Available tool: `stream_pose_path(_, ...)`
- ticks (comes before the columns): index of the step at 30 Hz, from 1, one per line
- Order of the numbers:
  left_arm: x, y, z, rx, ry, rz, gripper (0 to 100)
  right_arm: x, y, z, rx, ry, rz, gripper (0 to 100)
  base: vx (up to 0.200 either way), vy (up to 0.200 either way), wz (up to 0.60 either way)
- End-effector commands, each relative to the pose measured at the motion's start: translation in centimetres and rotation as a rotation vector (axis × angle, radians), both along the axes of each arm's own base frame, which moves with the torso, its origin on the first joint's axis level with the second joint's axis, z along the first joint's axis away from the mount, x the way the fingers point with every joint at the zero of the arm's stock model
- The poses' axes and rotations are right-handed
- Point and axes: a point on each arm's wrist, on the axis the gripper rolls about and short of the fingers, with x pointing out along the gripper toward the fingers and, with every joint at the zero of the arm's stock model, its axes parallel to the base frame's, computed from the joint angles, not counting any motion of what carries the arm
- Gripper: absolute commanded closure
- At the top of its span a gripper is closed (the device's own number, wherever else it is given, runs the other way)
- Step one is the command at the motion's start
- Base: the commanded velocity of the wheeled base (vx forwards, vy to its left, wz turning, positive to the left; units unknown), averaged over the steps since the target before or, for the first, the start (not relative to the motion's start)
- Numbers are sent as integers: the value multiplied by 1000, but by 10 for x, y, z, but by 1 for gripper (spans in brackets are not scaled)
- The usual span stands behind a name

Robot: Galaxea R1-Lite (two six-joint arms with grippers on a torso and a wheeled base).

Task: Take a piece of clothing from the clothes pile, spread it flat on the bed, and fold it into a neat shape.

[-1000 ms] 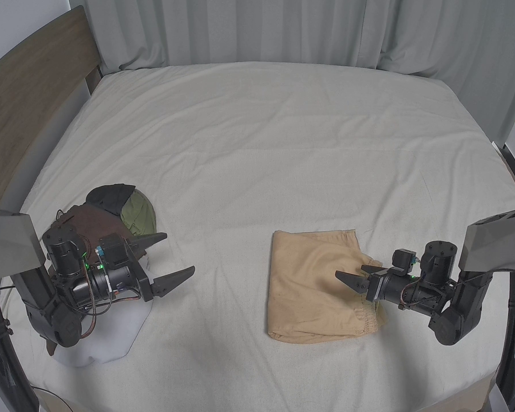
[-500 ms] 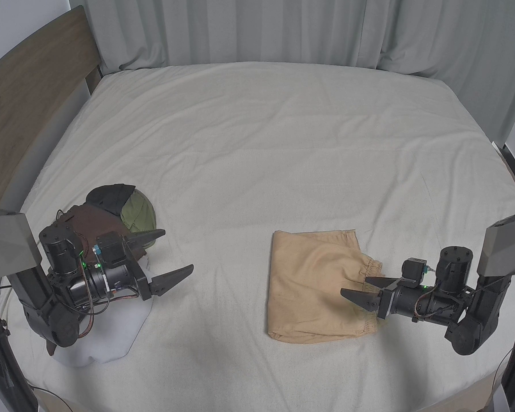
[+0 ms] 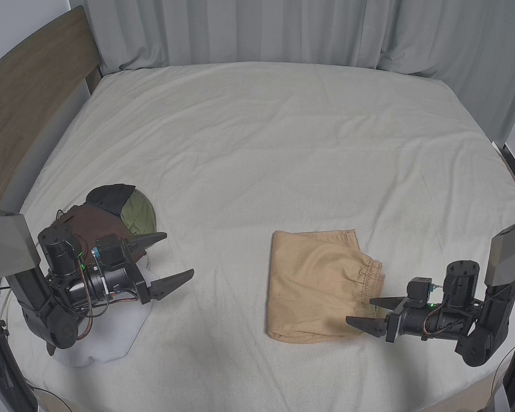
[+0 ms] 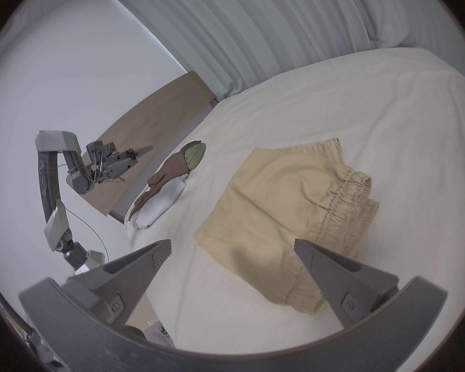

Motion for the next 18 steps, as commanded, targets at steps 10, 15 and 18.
stream_pose_path(10,0,1,-1,1,3,2,0,2,-24,-35,-65,127,-81,0,0,0,0)
stream_pose_path(15,0,1,-1,1,3,3,0,12,-33,-51,-71,158,-126,0,0,0,0)
stream_pose_path(18,0,1,-1,1,3,2,0,19,-38,-58,-70,168,-152,0,0,0,0)
